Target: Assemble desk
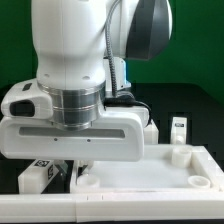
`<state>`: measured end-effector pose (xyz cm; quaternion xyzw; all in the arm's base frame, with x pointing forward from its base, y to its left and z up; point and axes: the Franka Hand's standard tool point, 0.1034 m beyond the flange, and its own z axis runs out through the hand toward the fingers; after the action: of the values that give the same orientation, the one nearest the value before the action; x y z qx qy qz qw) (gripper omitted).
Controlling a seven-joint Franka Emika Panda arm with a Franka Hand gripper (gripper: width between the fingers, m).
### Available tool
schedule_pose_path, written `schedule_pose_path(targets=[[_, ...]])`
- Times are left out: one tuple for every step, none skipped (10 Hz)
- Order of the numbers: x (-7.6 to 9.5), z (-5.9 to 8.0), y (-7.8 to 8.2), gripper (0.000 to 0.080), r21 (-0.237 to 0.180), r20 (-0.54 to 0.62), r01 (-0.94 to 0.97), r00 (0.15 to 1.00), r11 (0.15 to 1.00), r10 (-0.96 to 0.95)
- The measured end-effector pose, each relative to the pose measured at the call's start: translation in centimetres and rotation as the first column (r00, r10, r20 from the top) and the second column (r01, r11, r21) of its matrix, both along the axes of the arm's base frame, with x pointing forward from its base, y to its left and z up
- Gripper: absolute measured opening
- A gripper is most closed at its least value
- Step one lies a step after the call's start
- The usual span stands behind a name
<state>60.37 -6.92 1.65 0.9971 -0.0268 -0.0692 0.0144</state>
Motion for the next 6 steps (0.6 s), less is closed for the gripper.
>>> schedule_pose_path(targets=[[0.0, 0.0, 0.0, 0.0231, 0.0, 0.0, 0.0, 1.0, 1.0, 0.0], [0.1, 0.1, 0.0, 0.0426, 0.001, 0.002, 0.001, 1.0, 1.0, -0.001], [-0.1, 1.3, 0.3, 0.0426, 0.017, -0.019, 0.022, 1.0, 1.0, -0.022], [0.0, 3.5, 1.2, 0.056, 0.031, -0.012, 0.022, 1.0, 0.999, -0.021], [-0.3, 5.2, 2.7, 0.0628, 0.042, 0.002, 0.004, 1.0, 0.999, -0.005], [-0.8, 6.2, 3.8, 0.0628, 0.049, 0.009, -0.012, 1.0, 0.999, 0.012]])
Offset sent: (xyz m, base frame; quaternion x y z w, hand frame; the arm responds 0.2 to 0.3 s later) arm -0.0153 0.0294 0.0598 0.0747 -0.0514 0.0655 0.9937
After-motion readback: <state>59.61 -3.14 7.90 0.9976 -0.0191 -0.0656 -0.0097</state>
